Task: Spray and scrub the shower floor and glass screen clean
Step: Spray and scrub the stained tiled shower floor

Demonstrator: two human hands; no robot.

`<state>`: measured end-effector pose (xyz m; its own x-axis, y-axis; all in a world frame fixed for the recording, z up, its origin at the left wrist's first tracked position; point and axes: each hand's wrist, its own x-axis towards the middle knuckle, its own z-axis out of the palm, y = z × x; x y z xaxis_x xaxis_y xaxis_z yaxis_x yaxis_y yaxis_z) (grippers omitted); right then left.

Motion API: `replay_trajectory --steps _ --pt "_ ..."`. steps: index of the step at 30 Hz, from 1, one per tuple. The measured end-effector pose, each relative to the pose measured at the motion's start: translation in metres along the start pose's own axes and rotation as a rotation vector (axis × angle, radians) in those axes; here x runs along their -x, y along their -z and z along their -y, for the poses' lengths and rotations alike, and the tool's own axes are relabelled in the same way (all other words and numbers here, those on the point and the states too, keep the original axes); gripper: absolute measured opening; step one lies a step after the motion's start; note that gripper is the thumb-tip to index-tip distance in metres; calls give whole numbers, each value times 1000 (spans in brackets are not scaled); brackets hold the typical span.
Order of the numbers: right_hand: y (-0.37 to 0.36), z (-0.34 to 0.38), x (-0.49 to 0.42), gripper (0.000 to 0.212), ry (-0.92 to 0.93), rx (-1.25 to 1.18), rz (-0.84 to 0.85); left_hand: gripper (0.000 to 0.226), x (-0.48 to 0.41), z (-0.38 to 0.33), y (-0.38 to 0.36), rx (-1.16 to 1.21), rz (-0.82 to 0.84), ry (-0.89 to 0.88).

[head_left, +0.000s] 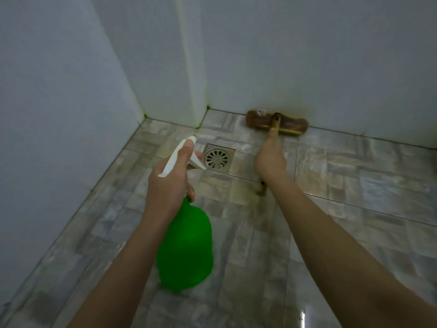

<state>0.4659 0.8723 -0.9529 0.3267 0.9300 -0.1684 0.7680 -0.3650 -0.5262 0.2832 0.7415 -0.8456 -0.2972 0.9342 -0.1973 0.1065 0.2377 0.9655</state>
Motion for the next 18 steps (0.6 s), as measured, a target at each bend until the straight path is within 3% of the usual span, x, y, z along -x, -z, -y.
replay_trajectory --steps 6,13,16,18 --pt "-34 68 -13 74 294 160 190 28 3 11 27 -22 -35 2" --pt "1 31 37 76 415 423 303 32 5 14 46 15 -75 -37" --pt "3 59 2 78 356 349 279 42 13 17 49 37 -109 -27" --pt "3 62 5 79 315 311 268 37 17 19 52 58 -126 -21"
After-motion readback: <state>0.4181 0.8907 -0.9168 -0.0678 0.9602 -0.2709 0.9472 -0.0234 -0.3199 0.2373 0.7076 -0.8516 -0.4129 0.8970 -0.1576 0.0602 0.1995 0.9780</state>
